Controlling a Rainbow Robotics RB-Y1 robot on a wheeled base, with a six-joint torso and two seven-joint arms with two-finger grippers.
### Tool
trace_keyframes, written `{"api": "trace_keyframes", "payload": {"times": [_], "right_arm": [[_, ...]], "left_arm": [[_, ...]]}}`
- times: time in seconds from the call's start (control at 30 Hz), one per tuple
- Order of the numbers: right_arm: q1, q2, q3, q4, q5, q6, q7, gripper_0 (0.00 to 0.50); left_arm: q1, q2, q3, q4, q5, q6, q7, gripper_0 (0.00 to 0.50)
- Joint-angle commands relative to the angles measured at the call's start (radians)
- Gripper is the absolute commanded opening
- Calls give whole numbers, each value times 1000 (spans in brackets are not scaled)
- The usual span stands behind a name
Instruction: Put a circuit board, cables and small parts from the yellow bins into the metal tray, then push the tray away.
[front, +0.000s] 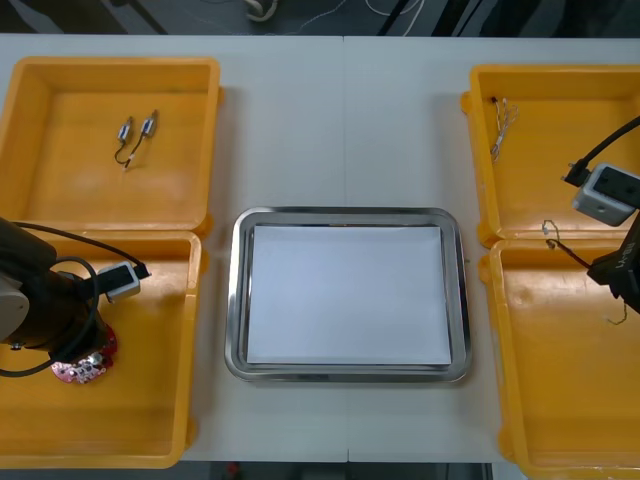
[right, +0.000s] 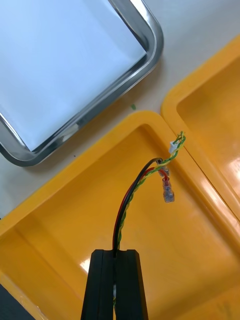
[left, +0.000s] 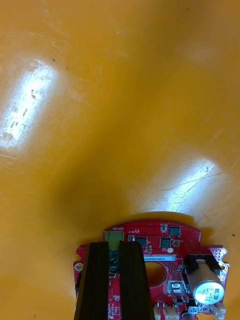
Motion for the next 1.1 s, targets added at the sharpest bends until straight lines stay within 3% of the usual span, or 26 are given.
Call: {"api": "trace_keyframes", "payload": {"times": [0.03, 0.47, 0.8, 1.1], "right_arm": [[-94, -42, 80, -27, -16, 6, -30, 0], [-243, -42, 248, -27, -8, -6, -46, 0], [-268, -41, 285, -27, -19, -31, -52, 0], [-268, -42, 285, -27, -24, -24, -52, 0]], "left_arm": [[-23, -13, 40, -13, 25, 25, -69, 0], [-21, -13, 135, -73, 54, 136, -41, 0], [-23, -13, 232, -133, 77, 240, 8, 0], [-79, -16, 259, -213, 98, 353, 166, 0]]}}
